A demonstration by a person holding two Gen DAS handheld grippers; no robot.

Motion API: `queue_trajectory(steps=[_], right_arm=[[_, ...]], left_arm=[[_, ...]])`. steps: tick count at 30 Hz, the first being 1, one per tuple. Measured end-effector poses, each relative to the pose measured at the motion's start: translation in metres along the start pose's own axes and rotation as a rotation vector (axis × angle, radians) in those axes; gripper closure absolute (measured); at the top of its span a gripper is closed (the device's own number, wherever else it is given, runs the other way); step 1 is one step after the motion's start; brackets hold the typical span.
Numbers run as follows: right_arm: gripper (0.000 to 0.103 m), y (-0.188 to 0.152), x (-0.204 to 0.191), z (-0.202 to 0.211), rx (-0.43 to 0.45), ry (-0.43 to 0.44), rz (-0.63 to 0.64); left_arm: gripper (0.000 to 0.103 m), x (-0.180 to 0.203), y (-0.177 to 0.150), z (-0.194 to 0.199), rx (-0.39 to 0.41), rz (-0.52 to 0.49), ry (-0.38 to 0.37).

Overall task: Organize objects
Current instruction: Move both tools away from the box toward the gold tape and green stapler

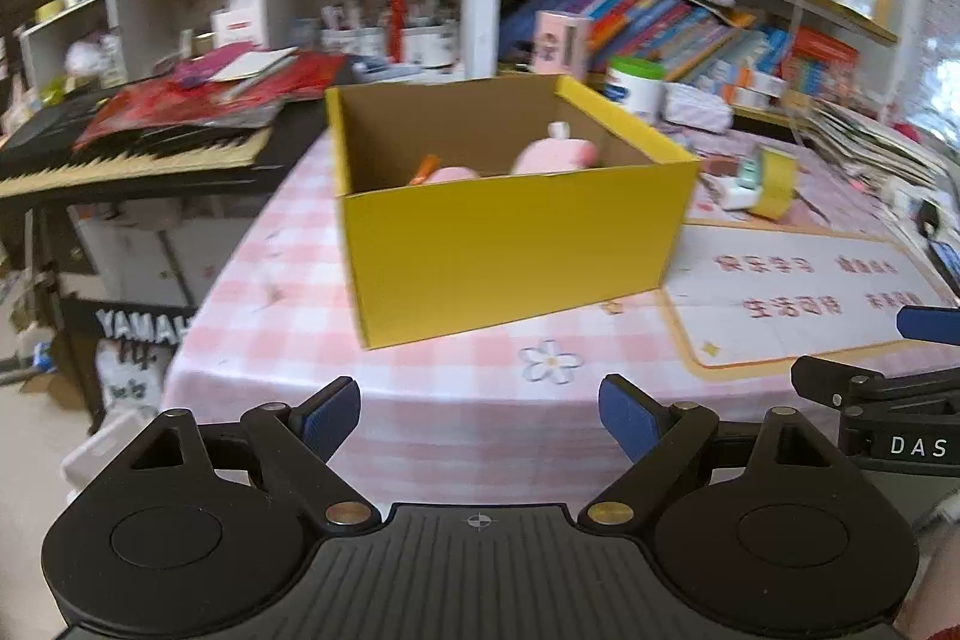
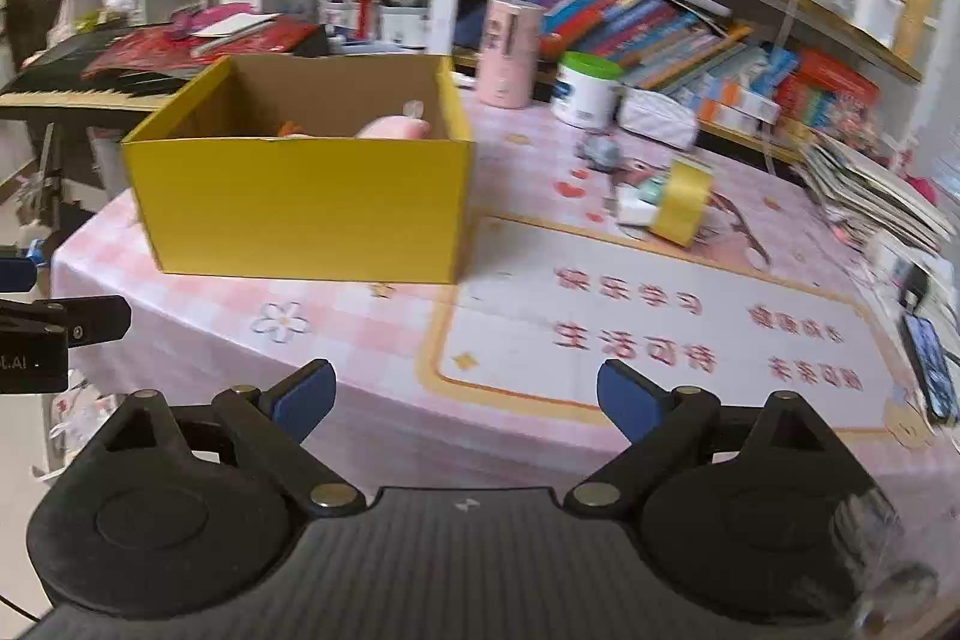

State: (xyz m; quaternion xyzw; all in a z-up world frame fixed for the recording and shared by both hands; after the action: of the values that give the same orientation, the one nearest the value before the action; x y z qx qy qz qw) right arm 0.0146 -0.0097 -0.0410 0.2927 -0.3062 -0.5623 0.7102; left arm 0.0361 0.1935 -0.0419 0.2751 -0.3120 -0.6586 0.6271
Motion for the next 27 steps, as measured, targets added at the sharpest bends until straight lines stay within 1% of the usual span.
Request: queue_trajectory(steps=[4, 11, 15, 20, 27], right_arm=[[0.008, -0.004, 0.016, 0.003, -0.008, -0.046, -0.039], [0.008, -0.010, 0.044, 0.006, -0.008, -0.115, -0.090], [0.007, -0.014, 0.066, 0.005, -0.018, -0.148, -0.126], [0.007, -0.014, 0.087, -0.006, -0.027, -0.147, -0.147], [0.007, 0.004, 0.122, -0.030, -0.023, -0.101, -0.119]], left_arm=[[0.014, 0.016, 0.006, -0.008, 0.001, -0.037, -0.045], [0.014, 0.042, 0.016, -0.022, -0.001, -0.070, -0.106], [0.014, 0.062, 0.019, -0.031, -0.009, -0.104, -0.132], [0.014, 0.081, 0.029, -0.041, -0.003, -0.113, -0.125], [0.014, 0.110, 0.051, -0.061, -0.004, -0.088, -0.084]])
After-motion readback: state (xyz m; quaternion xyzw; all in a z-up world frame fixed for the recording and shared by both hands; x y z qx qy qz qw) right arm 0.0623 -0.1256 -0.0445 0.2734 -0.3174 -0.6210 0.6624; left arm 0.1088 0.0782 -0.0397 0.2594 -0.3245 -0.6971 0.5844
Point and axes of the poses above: each gripper's, at about its wrist camera, not at the fingertips, and z roughly against the way its jaws point, x to its right, y to its top, the point moved 4 cm from there along -z, roughly the way its jaws point, and after that the axes turned 1 degree about -z, right-handed, at the moved point
